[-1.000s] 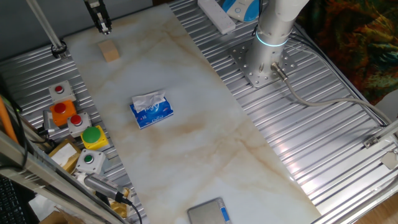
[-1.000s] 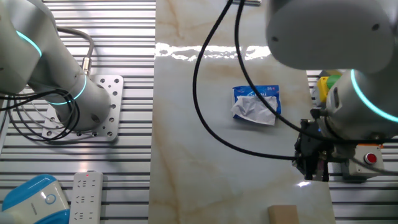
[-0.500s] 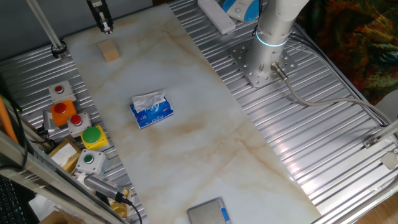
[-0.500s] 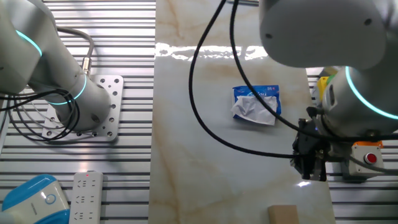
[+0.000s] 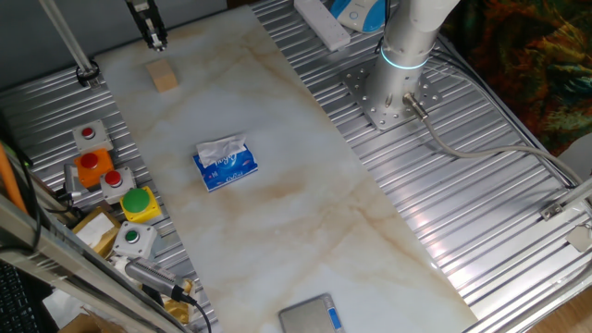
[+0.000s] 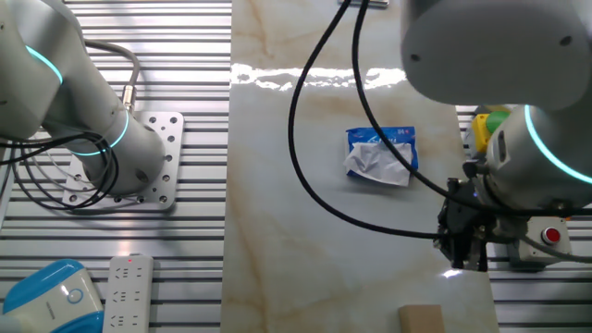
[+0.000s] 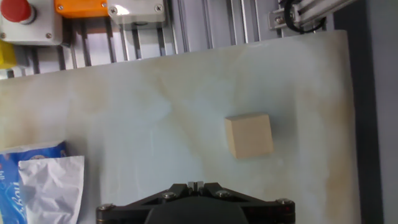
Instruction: Place the block on the scale
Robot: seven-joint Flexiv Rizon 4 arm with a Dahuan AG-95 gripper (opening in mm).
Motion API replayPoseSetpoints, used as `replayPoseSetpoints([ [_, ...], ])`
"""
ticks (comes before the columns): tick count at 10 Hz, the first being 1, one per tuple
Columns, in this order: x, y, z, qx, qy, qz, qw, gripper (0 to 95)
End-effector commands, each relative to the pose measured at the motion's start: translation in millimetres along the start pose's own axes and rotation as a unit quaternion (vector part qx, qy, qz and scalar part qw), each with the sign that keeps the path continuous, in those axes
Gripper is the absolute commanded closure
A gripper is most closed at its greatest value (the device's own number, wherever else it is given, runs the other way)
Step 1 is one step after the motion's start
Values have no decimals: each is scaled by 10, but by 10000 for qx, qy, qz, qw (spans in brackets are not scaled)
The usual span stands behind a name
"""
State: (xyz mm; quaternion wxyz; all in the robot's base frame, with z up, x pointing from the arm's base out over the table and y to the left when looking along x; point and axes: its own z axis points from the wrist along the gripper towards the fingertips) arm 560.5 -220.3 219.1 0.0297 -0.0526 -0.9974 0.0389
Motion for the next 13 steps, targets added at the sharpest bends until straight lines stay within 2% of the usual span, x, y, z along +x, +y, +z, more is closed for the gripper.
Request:
replayPoseSetpoints([
  [1, 1, -62, 62, -3, -45, -74, 10000, 950],
  [3, 56, -199, 175, 20, -89, -171, 9998, 950],
  [6, 220, -490, 482, -9, -217, -329, 9992, 950],
  [7, 215, -618, 556, -14, -256, -395, 9989, 950],
  [9, 155, -720, 607, -9, -294, -477, 9984, 950],
  [10, 117, -802, 711, -43, -390, -522, 9979, 950],
  [11, 117, -802, 711, -43, -390, -522, 9979, 950],
  [12, 124, -820, 838, -40, -532, -619, 9967, 950],
  [13, 130, -817, 883, -53, -525, -699, 9962, 950],
])
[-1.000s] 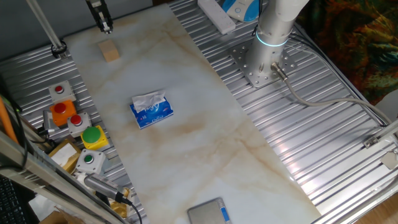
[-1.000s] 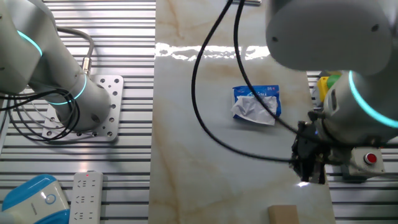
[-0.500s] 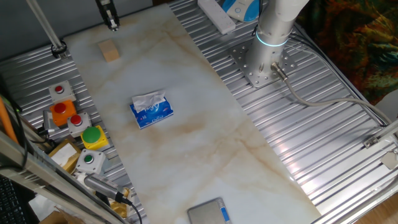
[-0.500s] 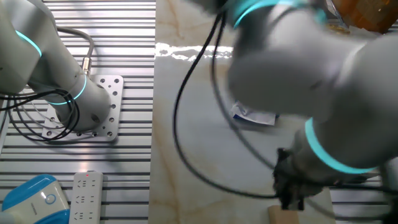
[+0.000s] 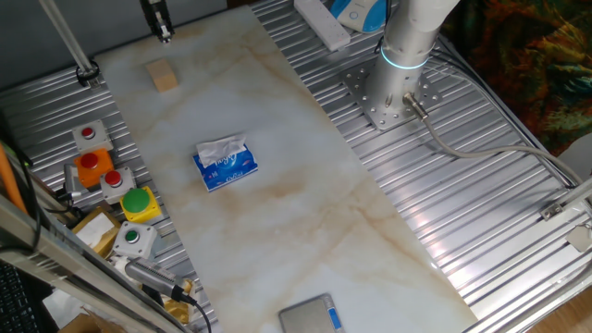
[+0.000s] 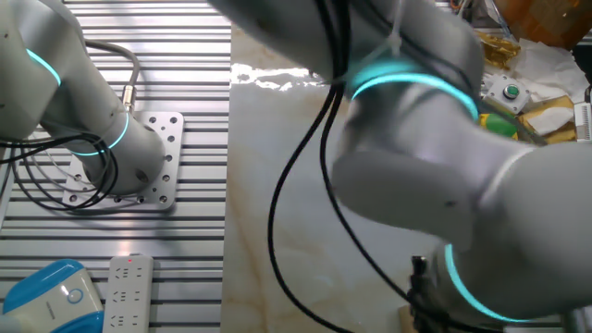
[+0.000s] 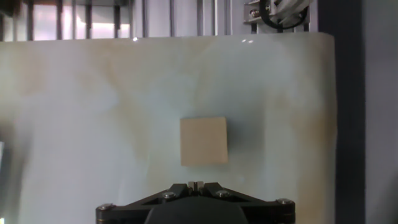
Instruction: Place the block on the scale
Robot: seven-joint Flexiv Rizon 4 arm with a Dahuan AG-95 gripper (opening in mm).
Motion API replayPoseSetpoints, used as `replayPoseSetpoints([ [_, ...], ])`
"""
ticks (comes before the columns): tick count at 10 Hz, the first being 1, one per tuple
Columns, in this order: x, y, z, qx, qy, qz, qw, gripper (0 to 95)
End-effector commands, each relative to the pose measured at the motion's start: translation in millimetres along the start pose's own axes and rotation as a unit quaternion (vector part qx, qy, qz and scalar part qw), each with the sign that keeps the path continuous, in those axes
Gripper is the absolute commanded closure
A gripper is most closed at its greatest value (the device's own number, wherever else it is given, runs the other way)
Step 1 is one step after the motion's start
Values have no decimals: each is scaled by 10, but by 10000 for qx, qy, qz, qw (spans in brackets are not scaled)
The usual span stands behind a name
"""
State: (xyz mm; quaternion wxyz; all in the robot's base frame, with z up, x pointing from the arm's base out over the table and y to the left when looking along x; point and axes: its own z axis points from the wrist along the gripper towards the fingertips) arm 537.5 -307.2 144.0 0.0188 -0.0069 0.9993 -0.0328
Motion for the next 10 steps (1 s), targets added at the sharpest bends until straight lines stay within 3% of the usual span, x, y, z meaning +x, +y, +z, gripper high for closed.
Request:
replayPoseSetpoints([
  [1, 46, 0, 94, 16, -15, -229, 9997, 950],
  [6, 20, -153, 246, -16, -52, -249, 9997, 950],
  [7, 10, -172, 255, -45, -47, -159, 9999, 950],
  [8, -7, -176, 283, -202, -49, -54, 9998, 950],
  [10, -21, -167, 328, -192, -31, -37, 9998, 950],
])
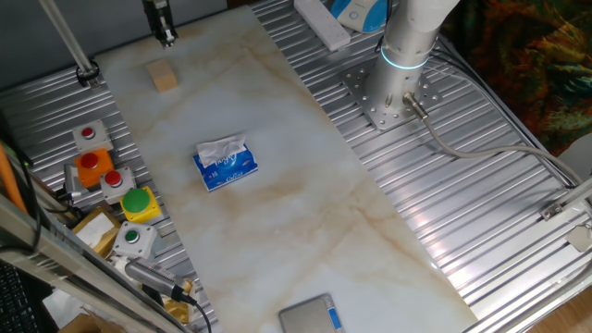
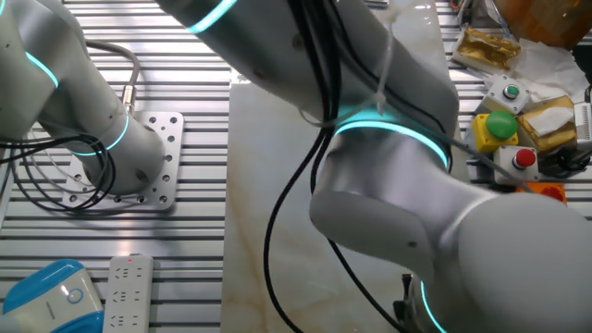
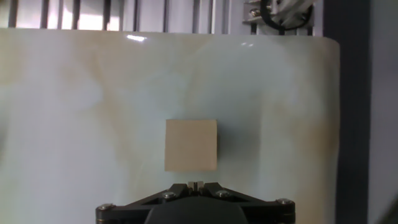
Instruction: Place the block on the scale
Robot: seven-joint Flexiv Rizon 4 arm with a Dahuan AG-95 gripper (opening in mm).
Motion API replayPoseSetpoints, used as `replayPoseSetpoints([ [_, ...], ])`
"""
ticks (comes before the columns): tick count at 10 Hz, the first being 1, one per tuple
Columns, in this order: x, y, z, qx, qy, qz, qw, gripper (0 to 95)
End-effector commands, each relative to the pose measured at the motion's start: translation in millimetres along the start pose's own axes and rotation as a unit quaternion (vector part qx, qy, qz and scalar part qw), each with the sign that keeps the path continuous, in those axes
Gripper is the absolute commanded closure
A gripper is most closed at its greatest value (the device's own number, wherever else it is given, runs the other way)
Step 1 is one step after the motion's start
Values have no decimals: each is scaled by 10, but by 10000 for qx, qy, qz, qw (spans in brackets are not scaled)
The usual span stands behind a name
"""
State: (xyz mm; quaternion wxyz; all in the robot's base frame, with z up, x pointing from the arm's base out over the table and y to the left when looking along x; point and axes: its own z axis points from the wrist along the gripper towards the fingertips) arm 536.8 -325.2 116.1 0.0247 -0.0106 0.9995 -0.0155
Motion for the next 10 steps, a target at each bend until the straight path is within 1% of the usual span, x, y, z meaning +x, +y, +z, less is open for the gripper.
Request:
replayPoseSetpoints([
  [1, -44, 2, 59, -11, 44, 65, 10000, 950],
  [3, -45, 2, 58, -4, 42, 68, 10000, 950],
  [4, -46, 11, 53, -177, 76, 201, 9996, 950],
  [5, -49, 16, 51, -297, 78, 276, 9991, 950],
  [6, -45, 12, 57, -199, 76, 184, 9996, 950],
  [7, -46, 12, 56, -152, 78, 179, 9997, 950],
  [9, -52, -3, 55, -114, 60, 144, 9998, 950],
  [10, -62, -28, 53, -129, 57, 92, 9999, 950],
])
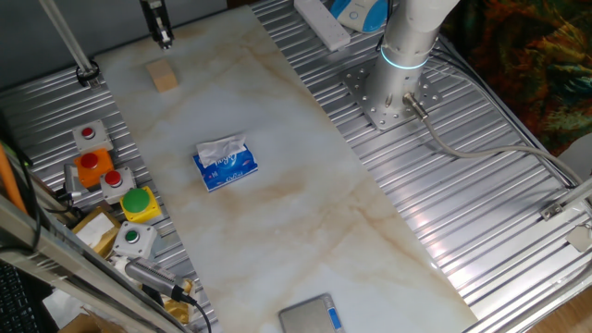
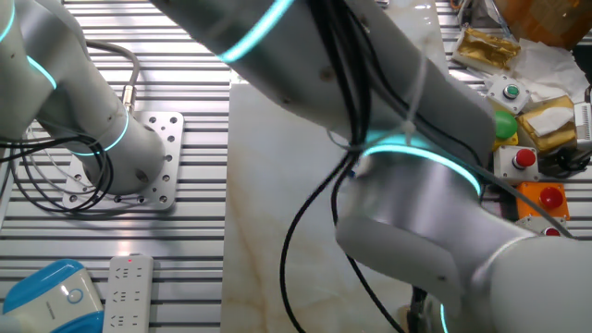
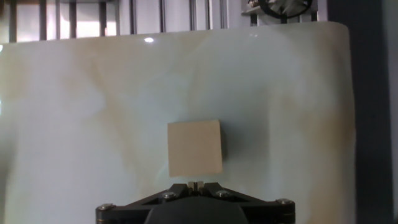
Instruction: Place the block on the scale
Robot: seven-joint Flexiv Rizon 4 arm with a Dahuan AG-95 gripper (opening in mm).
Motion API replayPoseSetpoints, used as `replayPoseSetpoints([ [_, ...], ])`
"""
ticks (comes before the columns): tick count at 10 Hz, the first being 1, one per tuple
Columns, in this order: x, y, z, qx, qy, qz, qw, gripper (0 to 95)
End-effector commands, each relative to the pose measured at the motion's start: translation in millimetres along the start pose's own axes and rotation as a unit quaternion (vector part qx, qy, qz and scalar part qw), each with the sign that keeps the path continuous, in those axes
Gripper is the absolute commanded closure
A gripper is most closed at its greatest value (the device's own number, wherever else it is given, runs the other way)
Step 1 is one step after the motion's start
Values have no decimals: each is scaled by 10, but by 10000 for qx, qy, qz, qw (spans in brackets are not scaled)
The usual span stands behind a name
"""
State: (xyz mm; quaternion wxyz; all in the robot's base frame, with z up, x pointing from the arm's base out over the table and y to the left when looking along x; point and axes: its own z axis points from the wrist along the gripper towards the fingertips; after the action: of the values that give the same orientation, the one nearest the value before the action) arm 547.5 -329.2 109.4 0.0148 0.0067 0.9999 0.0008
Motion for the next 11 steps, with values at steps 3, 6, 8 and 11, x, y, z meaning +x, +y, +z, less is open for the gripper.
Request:
replayPoseSetpoints([
  [3, 5, -71, -30, -23, -61, -117, 9999, 950],
  [6, 126, -109, 35, -45, -124, -176, 9998, 950],
  [8, 150, -112, 47, 1, -136, -187, 9997, 950],
  [11, 157, -100, 49, 238, -113, -234, 9994, 950],
])
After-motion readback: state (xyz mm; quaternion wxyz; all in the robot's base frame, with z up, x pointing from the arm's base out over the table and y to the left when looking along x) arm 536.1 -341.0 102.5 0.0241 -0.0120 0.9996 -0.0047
